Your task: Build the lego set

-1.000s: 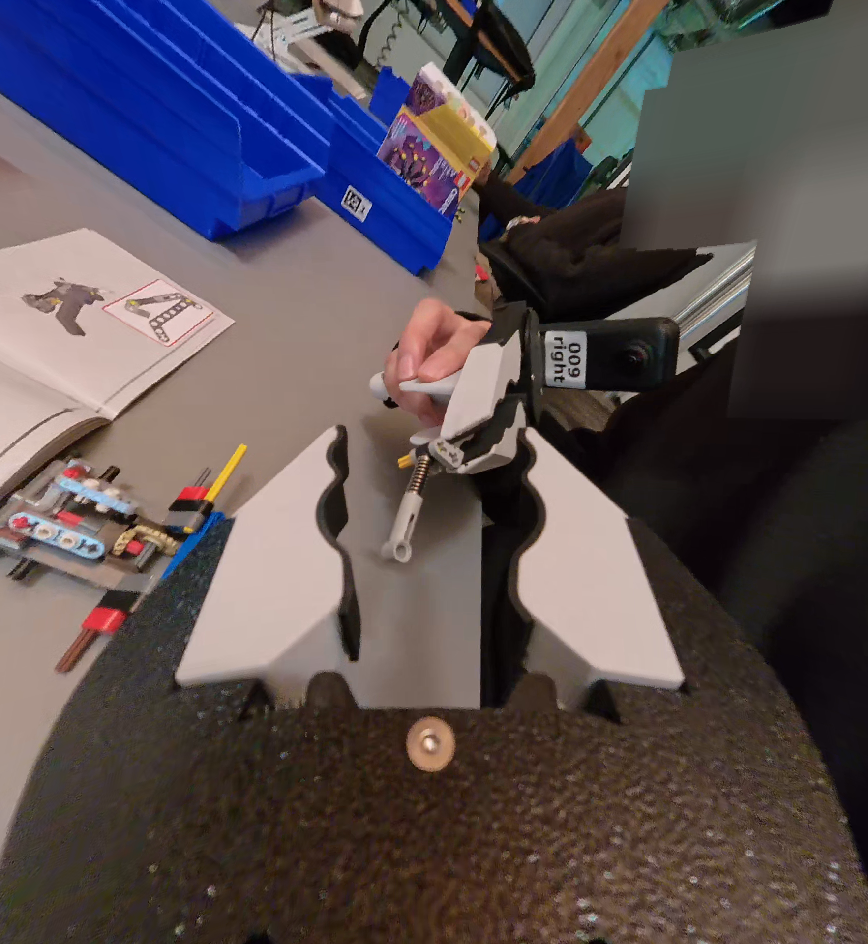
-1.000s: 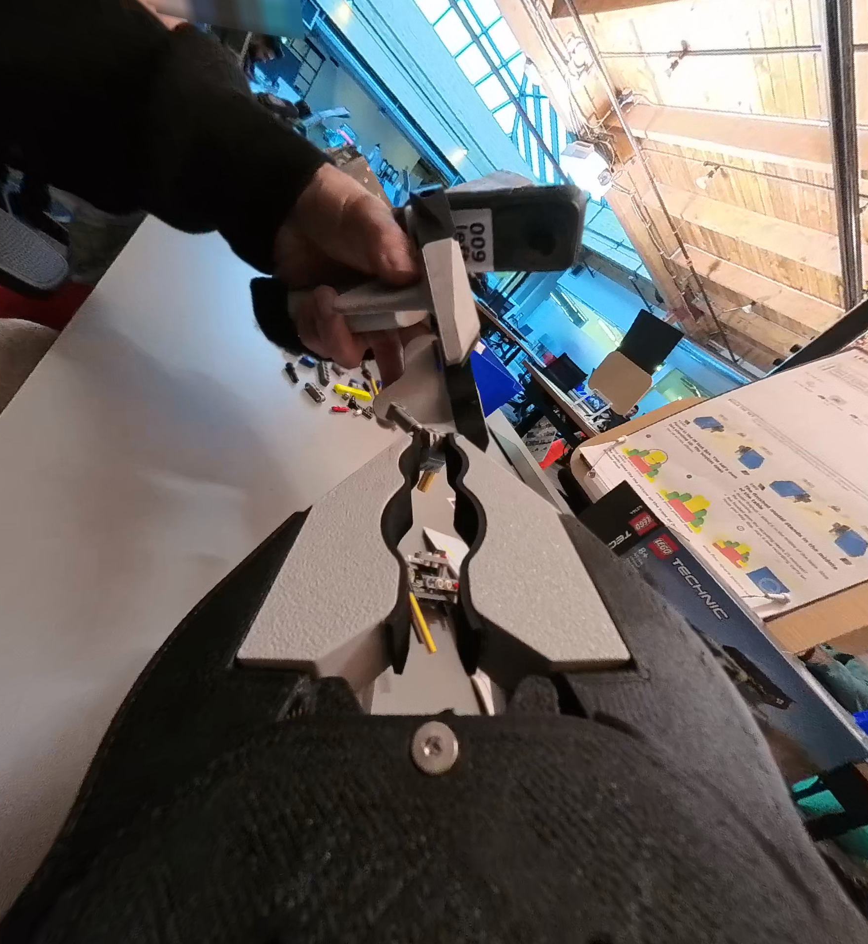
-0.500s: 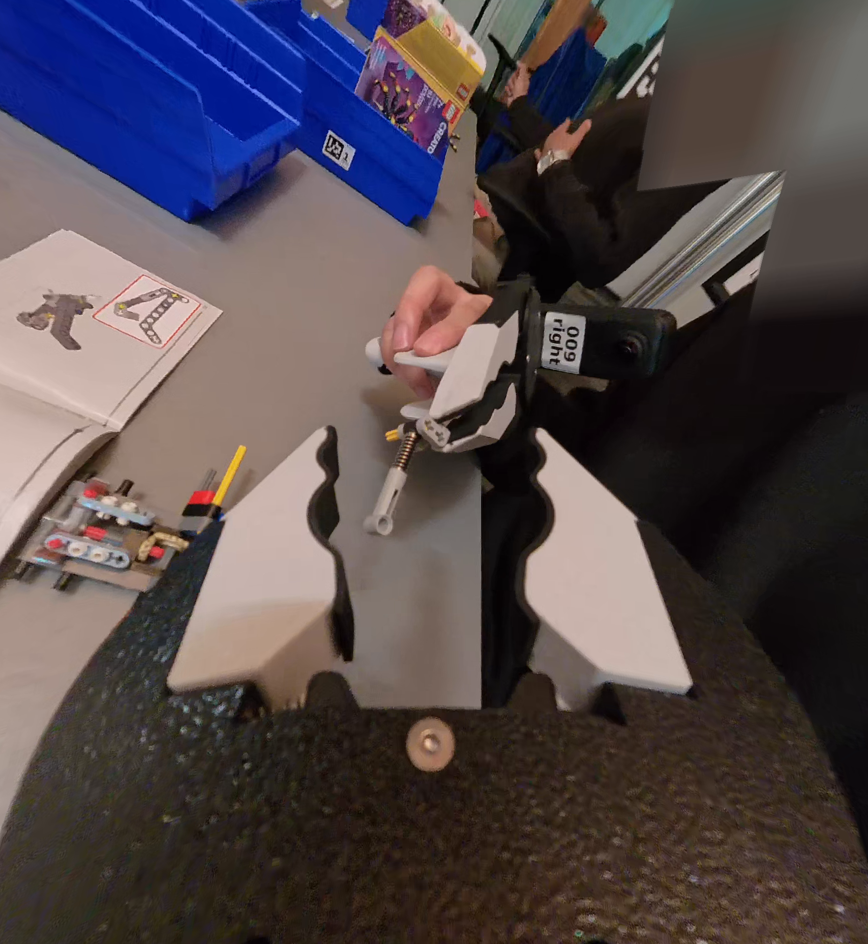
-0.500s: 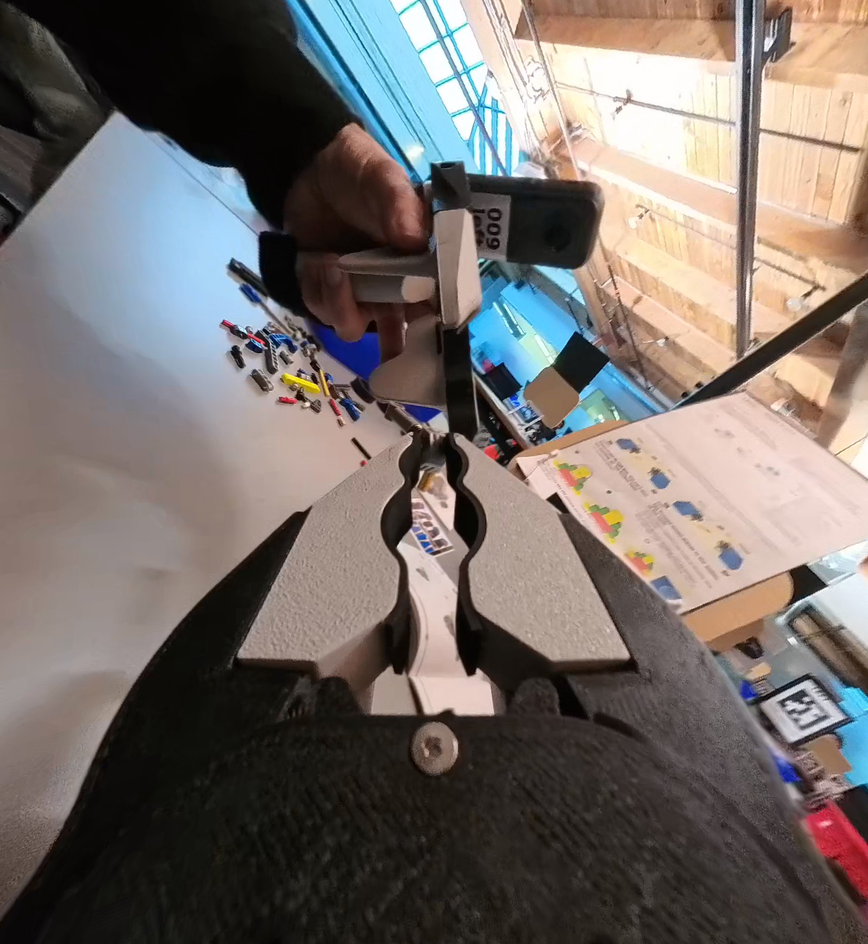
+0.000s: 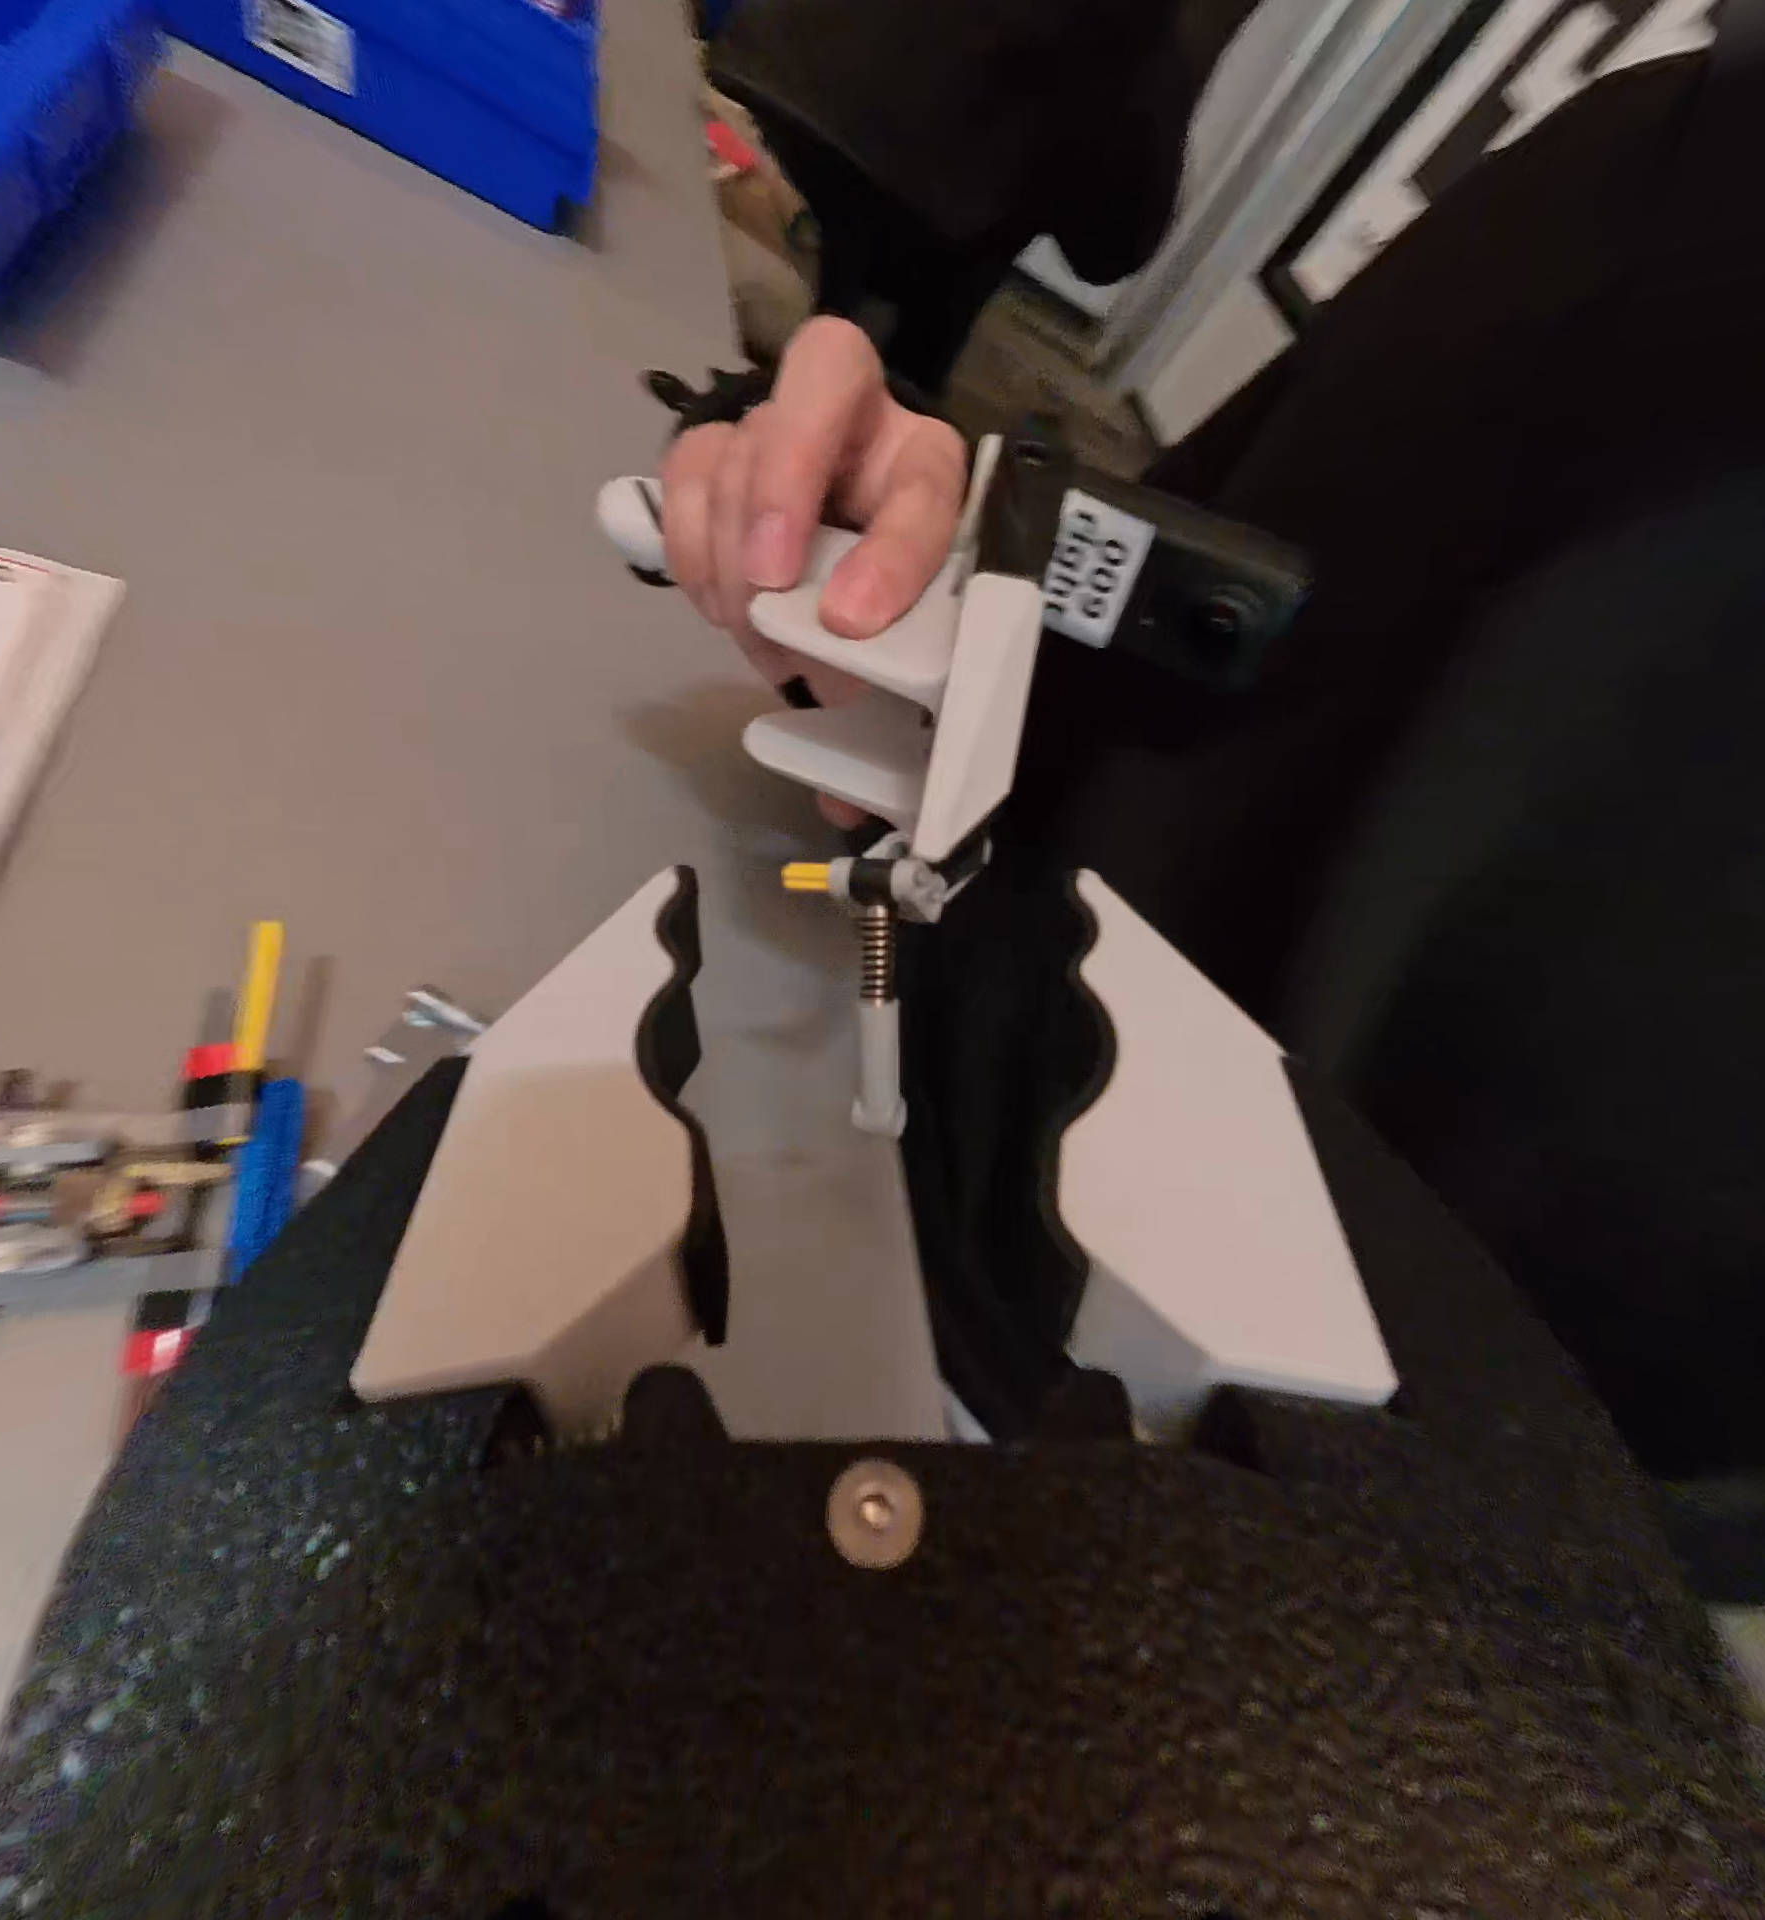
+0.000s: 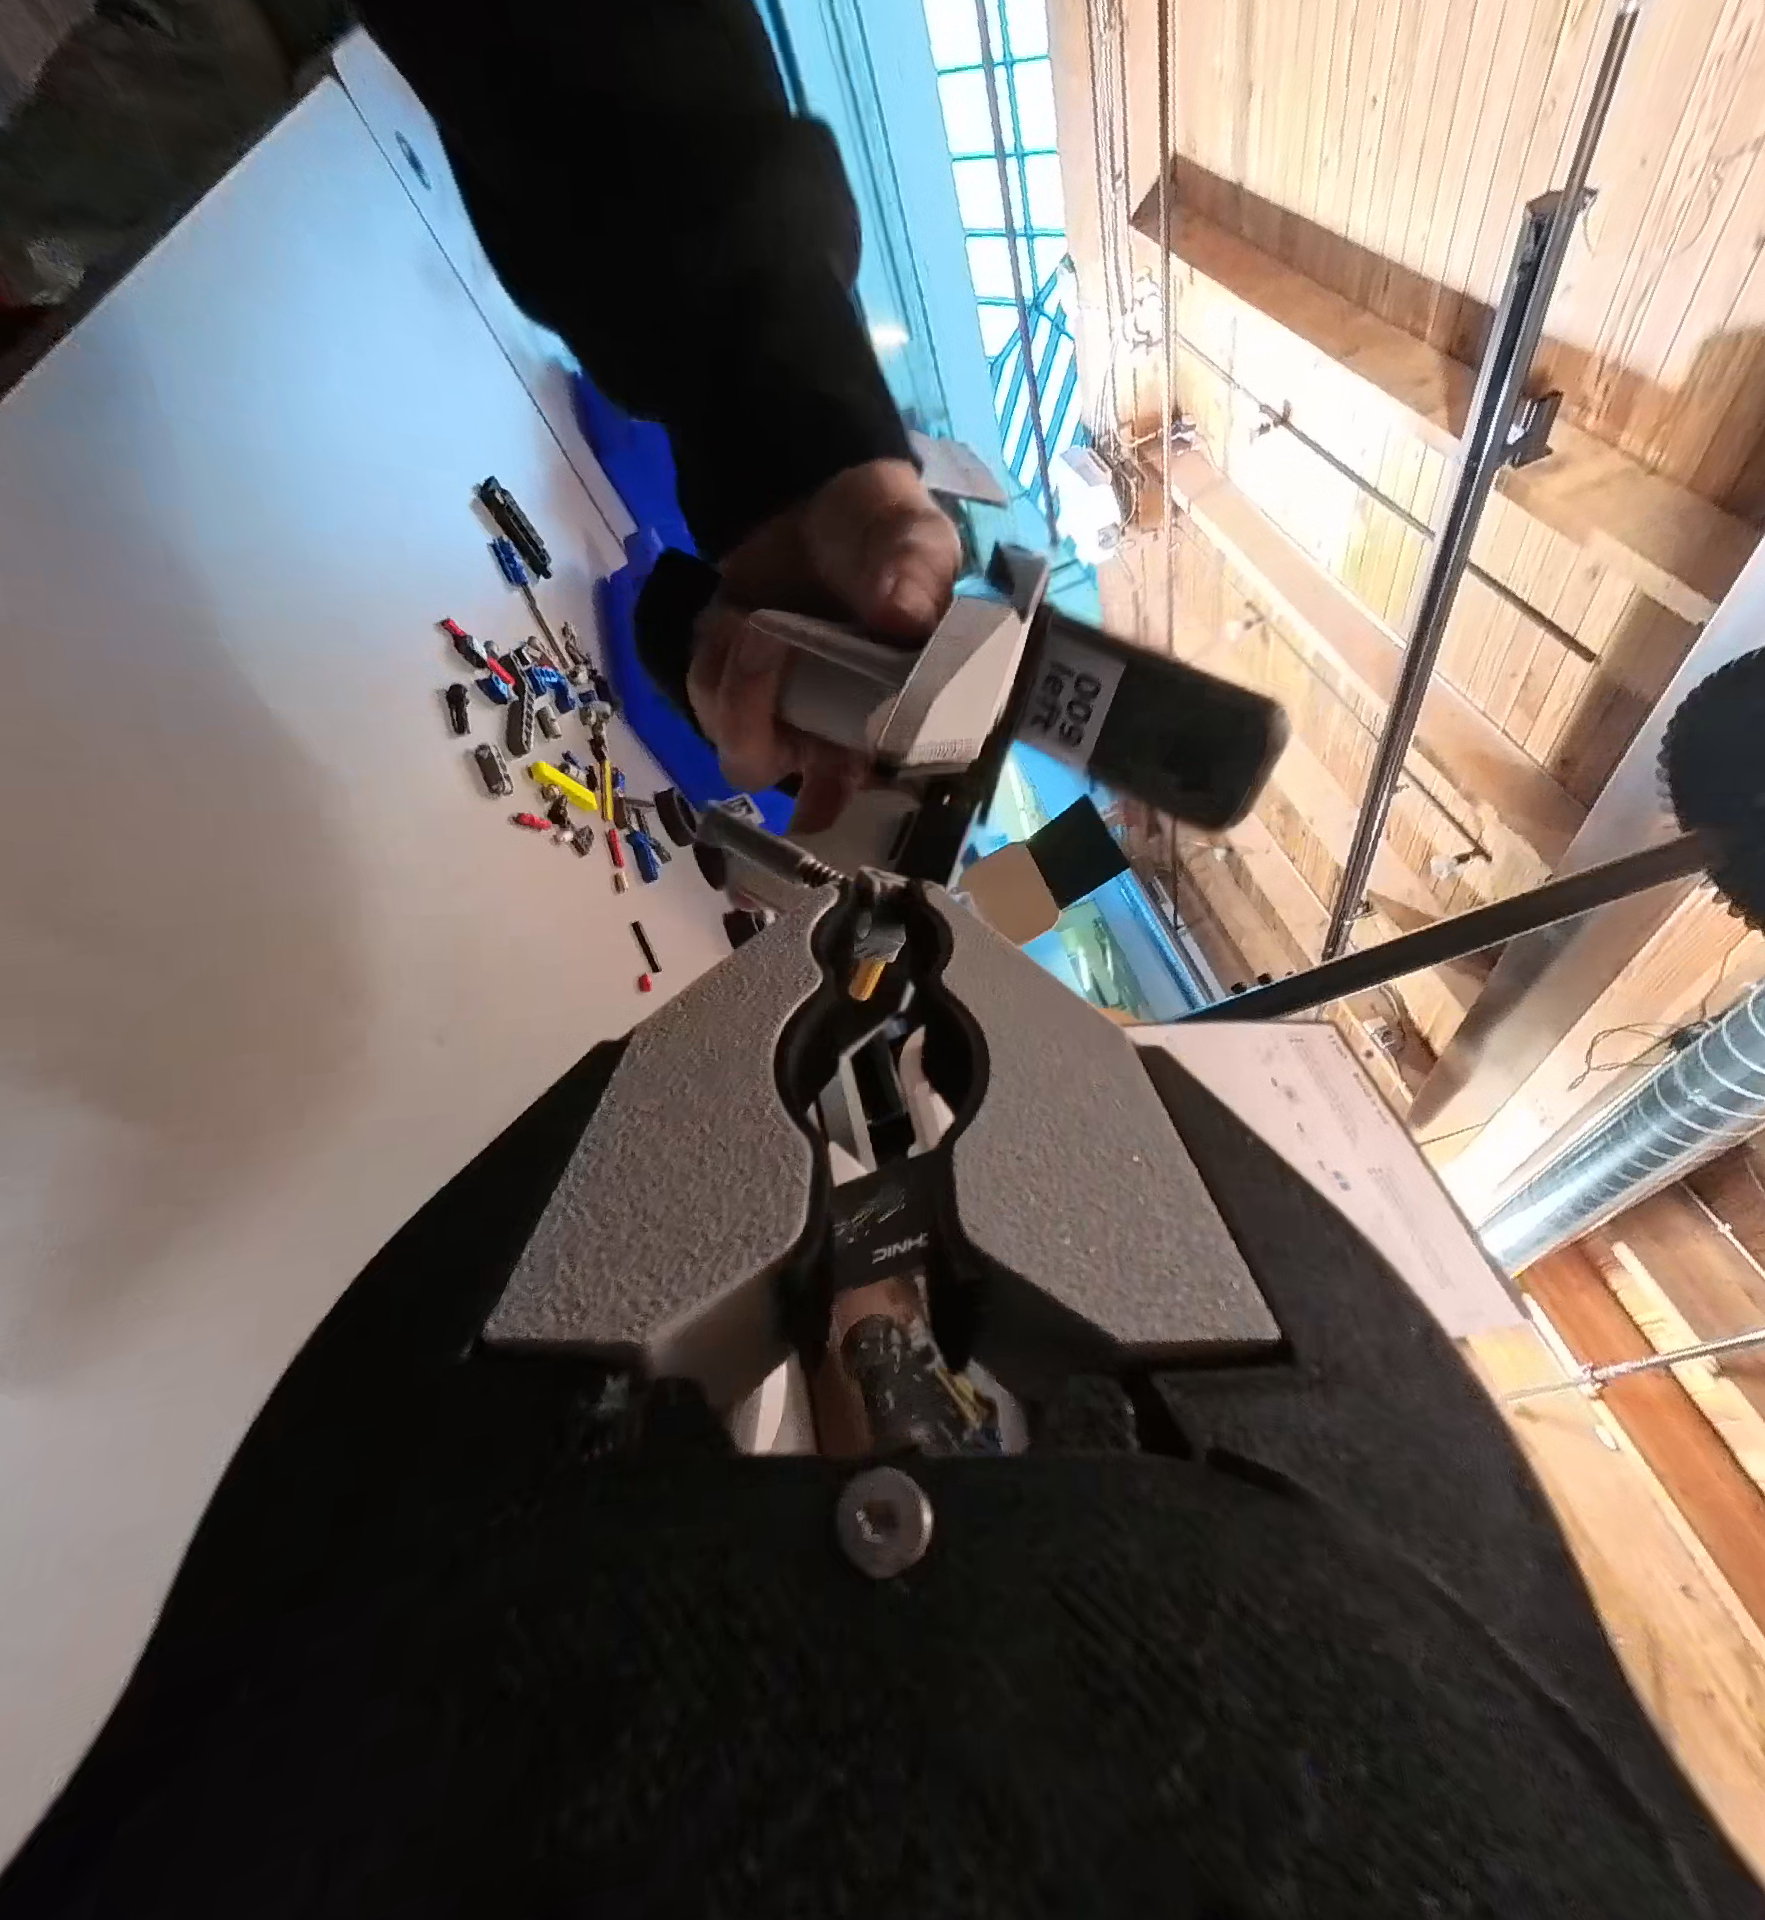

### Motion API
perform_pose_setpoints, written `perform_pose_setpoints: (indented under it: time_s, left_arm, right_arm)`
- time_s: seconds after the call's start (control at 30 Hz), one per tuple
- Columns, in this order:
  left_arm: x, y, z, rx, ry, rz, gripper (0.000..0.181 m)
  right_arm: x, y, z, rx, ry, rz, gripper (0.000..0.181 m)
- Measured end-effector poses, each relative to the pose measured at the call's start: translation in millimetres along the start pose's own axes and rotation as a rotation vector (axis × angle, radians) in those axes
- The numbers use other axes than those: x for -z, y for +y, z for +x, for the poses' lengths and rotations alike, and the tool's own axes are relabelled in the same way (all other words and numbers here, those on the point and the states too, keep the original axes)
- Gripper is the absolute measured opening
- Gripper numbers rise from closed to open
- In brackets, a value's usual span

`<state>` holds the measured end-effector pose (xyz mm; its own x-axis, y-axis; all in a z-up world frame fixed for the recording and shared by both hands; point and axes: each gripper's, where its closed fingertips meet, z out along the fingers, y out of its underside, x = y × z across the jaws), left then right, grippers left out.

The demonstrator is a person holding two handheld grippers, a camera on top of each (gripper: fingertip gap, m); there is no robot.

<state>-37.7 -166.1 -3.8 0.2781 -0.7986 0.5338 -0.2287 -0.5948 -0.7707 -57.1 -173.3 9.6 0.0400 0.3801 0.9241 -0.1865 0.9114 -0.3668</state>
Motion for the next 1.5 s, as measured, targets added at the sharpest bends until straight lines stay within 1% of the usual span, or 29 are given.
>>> perform_pose_setpoints:
  time_s: [0.03,0.13,0.2,0.23,0.37,0.47,0.6,0.67,0.73,0.77,0.83,0.97,1.07,1.23,1.43,1.5]
  left_arm:
    - [0.4,0.5,6.5,0.039,0.069,0.005,0.062]
    - [0.5,1.1,21.6,0.098,0.227,0.016,0.057]
    - [-1.2,2.8,21.6,0.106,0.250,0.010,0.054]
    - [-1.2,2.7,22.3,0.104,0.263,0.013,0.050]
    - [2.9,-1.5,21.1,0.112,0.283,0.053,0.043]
    - [5.9,-5.6,17.6,0.134,0.271,0.093,0.038]
    - [6.7,-6.0,13.7,0.150,0.238,0.114,0.040]
    - [5.4,-6.8,4.6,0.159,0.171,0.129,0.041]
    - [6.7,-8.6,-8.3,0.153,0.071,0.155,0.045]
    - [8.0,-8.0,-12.2,0.143,0.031,0.156,0.050]
    - [9.8,-7.1,-6.0,0.127,0.045,0.151,0.040]
    - [6.3,-2.0,-1.2,0.125,0.048,0.117,0.041]
    - [4.9,-4.4,-3.2,0.121,0.034,0.130,0.033]
    - [5.2,-3.0,-7.7,0.076,-0.014,0.119,0.030]
    - [4.1,5.2,-11.7,0.072,-0.068,0.045,0.030]
    - [3.8,6.2,-12.1,0.057,-0.076,0.042,0.028]
  right_arm:
    - [-0.6,-3.6,0.9,0.006,0.006,0.012,0.006]
    - [-1.0,-12.6,5.0,-0.019,0.031,0.056,0.006]
    - [-1.8,-12.7,2.0,-0.028,0.005,0.055,0.006]
    - [-1.8,-12.7,1.3,-0.022,0.003,0.054,0.006]
    - [-0.4,-14.2,3.2,-0.022,0.010,0.064,0.006]
    - [1.3,-11.1,5.0,-0.052,0.019,0.072,0.006]
    - [1.1,-7.1,3.5,-0.061,0.012,0.060,0.006]
    - [0.5,-4.6,1.3,-0.049,0.001,0.043,0.006]
    - [0.8,-4.2,3.1,-0.046,0.011,0.039,0.006]
    - [0.5,-1.7,1.9,-0.045,0.001,0.024,0.005]
    - [0.7,0.4,1.8,-0.036,0.005,0.017,0.006]
    - [-0.5,-0.1,0.0,-0.027,-0.006,0.014,0.006]
    - [-3.0,1.0,-5.3,-0.007,-0.029,-0.002,0.006]
    - [-2.8,3.4,-8.1,0.004,-0.051,-0.020,0.006]
    - [-3.5,6.3,-10.6,0.025,-0.065,-0.044,0.006]
    - [-3.2,5.3,-10.6,0.021,-0.066,-0.039,0.006]
